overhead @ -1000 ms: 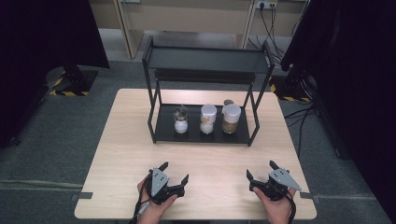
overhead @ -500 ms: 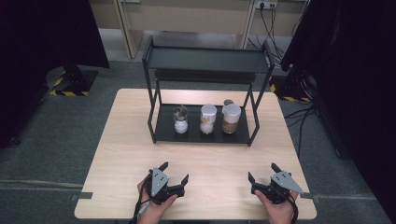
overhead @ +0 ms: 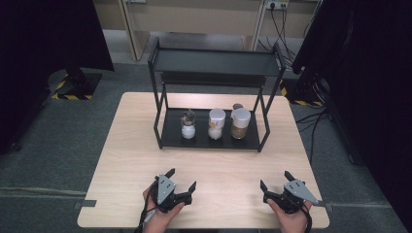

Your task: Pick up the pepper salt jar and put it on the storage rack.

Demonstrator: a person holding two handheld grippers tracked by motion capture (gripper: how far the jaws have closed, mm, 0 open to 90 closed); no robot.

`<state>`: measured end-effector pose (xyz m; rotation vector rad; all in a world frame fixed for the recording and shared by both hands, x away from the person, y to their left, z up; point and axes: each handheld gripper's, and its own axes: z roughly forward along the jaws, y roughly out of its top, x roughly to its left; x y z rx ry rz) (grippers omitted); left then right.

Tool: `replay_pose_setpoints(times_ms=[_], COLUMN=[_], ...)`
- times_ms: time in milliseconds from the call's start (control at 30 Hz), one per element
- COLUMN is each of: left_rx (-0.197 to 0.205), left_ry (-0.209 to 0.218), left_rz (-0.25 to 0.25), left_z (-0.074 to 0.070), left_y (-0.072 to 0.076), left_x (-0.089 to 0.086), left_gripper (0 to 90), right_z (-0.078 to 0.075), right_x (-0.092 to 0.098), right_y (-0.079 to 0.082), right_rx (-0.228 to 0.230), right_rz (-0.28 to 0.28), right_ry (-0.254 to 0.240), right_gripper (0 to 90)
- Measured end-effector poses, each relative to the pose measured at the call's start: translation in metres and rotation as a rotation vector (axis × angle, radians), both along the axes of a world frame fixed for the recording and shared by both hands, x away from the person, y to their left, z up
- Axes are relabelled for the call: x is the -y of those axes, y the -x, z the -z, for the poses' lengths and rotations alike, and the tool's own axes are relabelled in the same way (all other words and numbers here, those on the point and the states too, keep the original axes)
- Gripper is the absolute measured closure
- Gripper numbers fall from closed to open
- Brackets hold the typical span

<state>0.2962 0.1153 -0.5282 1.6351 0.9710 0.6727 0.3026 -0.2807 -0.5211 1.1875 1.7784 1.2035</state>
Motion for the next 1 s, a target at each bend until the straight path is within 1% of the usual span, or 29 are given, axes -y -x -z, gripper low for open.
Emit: replay_pose_setpoints(times_ms=[200, 633, 1000], left_rx=[-0.002, -0.009, -0.012], left_ry=[0.002, 0.004, 0.007], left_rz=[0.0, 0.001, -0.003], left_z=[0.0, 0.0, 0.0], left_y=[-0.0002, -0.001, -0.0012], left_x=[-0.0003, -0.0004, -0.0008], left_gripper=[10.1, 10.0, 10.1], right_z=[0.0005, 0.0007, 0.0008], right_x=[-0.0009, 0.0016, 0.002], right_y=[0.0007, 0.0021, 0.003], right_rx=[0.006, 0.023, 0.031], right_rz=[0.002, 0.009, 0.007], right_ry=[0.004, -0.018, -0.021], right_gripper=[2.3, 3.0, 3.0])
